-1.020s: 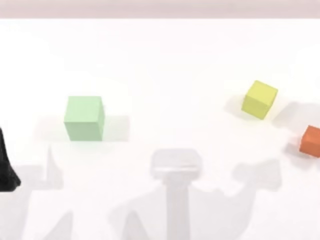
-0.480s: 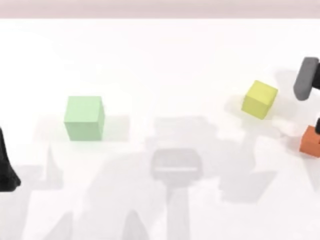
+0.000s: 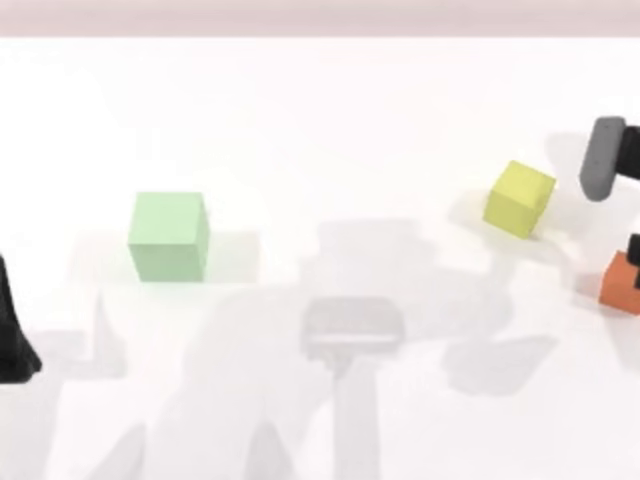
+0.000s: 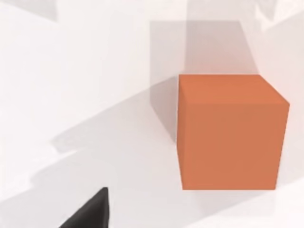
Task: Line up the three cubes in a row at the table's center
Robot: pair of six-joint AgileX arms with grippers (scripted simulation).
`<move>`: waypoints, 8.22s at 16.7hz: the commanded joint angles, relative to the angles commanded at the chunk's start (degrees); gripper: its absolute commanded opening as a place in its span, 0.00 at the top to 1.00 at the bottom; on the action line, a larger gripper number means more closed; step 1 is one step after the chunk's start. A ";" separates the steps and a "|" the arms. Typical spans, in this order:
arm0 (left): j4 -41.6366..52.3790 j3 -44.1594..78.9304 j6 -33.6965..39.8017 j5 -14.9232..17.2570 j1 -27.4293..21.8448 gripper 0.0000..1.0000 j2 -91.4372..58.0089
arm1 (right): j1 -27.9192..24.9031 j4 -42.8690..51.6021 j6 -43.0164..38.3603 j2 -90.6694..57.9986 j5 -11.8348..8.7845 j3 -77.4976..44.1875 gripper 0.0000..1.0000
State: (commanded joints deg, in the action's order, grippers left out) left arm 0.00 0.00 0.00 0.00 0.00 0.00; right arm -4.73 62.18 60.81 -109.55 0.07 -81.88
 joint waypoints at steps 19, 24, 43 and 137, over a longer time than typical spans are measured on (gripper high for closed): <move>0.00 0.00 0.00 0.00 0.00 0.00 0.00 | -0.43 -18.61 -0.15 -7.92 0.04 10.83 0.30; 0.00 0.00 0.00 0.00 0.00 0.00 0.00 | -0.43 -18.61 -0.15 -7.92 0.04 10.83 0.68; 0.00 0.00 0.00 0.00 0.00 0.00 0.00 | -0.74 -7.38 -1.27 -2.33 -0.53 5.29 1.00; 0.00 0.00 0.00 0.00 0.00 0.00 0.00 | -10.19 18.60 -19.59 -29.32 0.24 -47.81 0.00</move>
State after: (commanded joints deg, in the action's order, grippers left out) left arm 0.00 0.00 0.00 0.00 0.00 0.00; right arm -14.91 80.78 41.22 -138.87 0.30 -129.69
